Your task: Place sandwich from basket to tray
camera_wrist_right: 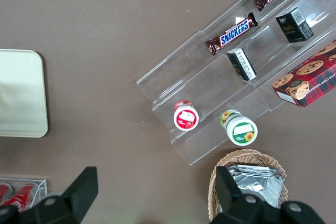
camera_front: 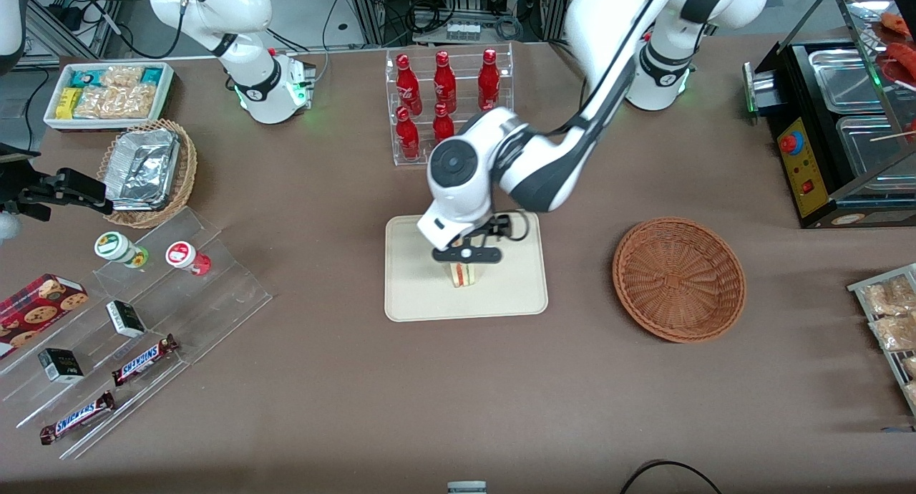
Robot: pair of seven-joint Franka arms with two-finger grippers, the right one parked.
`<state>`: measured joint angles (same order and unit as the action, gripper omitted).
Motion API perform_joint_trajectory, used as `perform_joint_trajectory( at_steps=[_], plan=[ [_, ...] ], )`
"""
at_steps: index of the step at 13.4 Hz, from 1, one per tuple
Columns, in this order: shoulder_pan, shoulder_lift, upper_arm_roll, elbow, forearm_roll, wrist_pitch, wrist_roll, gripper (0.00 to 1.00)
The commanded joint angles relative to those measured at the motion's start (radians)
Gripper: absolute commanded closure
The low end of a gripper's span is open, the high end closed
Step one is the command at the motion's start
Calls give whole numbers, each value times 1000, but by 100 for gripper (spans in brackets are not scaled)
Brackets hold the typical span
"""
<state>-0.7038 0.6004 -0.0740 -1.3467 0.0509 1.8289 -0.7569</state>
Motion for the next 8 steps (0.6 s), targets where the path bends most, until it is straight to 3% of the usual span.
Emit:
perform_joint_trajectory(
  at_steps=[1, 8],
  plan=[
    [59, -138, 2, -29, 0, -118, -13, 0],
    [260, -349, 2, -29, -3, -383, 89, 0]
  ],
)
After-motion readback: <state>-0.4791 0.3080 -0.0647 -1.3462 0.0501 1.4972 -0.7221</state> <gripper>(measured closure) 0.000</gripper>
